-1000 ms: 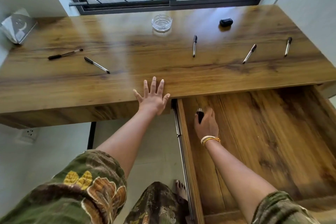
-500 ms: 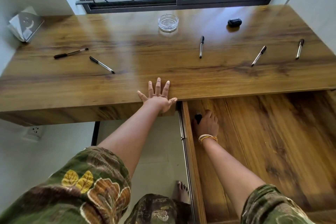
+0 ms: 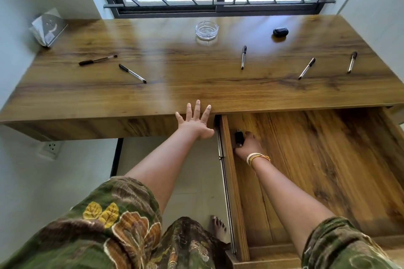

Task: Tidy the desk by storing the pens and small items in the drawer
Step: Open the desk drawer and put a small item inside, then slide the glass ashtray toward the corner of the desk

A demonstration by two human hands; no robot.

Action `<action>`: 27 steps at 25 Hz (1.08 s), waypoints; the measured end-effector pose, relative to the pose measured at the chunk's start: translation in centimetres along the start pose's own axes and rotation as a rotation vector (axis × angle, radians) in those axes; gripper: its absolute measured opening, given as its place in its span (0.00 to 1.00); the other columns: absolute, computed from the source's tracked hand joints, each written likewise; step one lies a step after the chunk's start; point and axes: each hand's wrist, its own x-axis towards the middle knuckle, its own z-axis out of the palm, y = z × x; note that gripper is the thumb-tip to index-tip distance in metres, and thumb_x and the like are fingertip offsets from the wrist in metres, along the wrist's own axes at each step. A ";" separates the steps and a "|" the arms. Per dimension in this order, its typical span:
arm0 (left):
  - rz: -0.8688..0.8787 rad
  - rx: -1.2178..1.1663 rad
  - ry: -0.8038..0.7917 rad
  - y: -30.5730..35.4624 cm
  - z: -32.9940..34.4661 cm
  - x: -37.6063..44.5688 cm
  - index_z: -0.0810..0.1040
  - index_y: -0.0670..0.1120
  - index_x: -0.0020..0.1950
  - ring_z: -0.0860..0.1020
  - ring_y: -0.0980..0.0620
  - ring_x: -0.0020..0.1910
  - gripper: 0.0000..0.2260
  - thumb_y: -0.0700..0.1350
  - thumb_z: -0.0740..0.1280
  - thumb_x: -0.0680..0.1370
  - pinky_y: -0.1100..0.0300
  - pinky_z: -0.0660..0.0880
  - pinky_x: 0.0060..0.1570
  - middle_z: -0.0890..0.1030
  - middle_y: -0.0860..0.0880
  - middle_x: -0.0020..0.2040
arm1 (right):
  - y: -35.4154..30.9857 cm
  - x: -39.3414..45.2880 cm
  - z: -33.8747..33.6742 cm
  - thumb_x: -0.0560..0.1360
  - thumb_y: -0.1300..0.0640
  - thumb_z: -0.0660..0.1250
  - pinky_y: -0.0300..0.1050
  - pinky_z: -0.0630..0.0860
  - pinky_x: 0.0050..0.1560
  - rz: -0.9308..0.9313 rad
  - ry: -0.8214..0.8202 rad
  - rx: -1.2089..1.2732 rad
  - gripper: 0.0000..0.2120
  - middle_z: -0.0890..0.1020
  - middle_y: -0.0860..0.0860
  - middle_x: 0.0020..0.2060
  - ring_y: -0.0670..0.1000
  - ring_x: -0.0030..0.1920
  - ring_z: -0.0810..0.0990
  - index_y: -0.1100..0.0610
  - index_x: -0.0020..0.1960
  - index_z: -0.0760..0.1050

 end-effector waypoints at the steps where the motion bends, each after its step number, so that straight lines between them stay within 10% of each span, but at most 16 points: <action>1: 0.031 -0.032 0.014 -0.5 -0.1 -0.8 0.34 0.58 0.77 0.29 0.45 0.75 0.36 0.57 0.57 0.78 0.33 0.35 0.69 0.28 0.50 0.76 | -0.4 -0.5 -0.3 0.70 0.57 0.70 0.53 0.76 0.59 0.012 0.008 0.008 0.30 0.74 0.61 0.63 0.62 0.62 0.76 0.60 0.69 0.65; 7: 0.015 -0.123 0.265 -5.0 1.9 -6.7 0.46 0.48 0.80 0.44 0.47 0.79 0.32 0.54 0.58 0.81 0.36 0.43 0.73 0.46 0.45 0.80 | -6.0 -4.4 -1.4 0.73 0.61 0.62 0.54 0.76 0.57 -0.212 0.370 0.045 0.17 0.77 0.60 0.56 0.61 0.57 0.77 0.62 0.61 0.73; 17: -0.054 -0.256 0.590 -12.8 -0.6 -9.7 0.64 0.44 0.74 0.62 0.44 0.75 0.24 0.50 0.61 0.80 0.34 0.53 0.72 0.64 0.42 0.75 | -18.7 -5.6 1.9 0.74 0.60 0.63 0.51 0.78 0.55 -0.542 0.274 -0.072 0.13 0.79 0.58 0.53 0.58 0.54 0.78 0.62 0.58 0.76; 27: 0.020 -0.088 0.665 -18.3 -6.3 0.6 0.65 0.44 0.74 0.63 0.46 0.74 0.23 0.49 0.60 0.80 0.37 0.56 0.71 0.66 0.43 0.74 | -27.7 7.1 2.7 0.74 0.60 0.61 0.51 0.76 0.56 -0.469 0.341 -0.054 0.15 0.79 0.61 0.55 0.61 0.56 0.77 0.63 0.58 0.75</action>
